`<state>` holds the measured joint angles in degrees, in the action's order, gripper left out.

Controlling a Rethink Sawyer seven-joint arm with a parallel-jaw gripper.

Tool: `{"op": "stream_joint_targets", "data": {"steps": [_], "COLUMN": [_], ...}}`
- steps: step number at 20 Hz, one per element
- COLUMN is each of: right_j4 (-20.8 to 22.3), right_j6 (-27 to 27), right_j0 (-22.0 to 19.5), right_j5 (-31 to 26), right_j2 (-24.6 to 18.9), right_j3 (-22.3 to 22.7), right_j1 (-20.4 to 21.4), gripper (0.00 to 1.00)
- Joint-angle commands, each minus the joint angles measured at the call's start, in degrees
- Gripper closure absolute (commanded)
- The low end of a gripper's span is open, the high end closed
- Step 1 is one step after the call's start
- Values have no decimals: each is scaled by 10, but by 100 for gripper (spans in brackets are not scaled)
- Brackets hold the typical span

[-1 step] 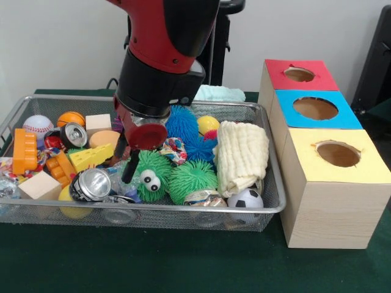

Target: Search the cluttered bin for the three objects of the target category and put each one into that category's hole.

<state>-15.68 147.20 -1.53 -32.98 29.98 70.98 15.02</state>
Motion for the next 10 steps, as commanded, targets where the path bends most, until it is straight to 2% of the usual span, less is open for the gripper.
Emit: {"op": "stream_joint_targets", "data": {"steps": [1,5,10], "right_j4": [13,8,13], "right_j6": [66,67,42], "right_j0": [-13,-11,-15], "right_j5": [64,67,23], "right_j2": [-43,-47,-43], "right_j3": [19,28,16], "right_j1": [-51,-55,-58], "gripper": [0,0,0]}}
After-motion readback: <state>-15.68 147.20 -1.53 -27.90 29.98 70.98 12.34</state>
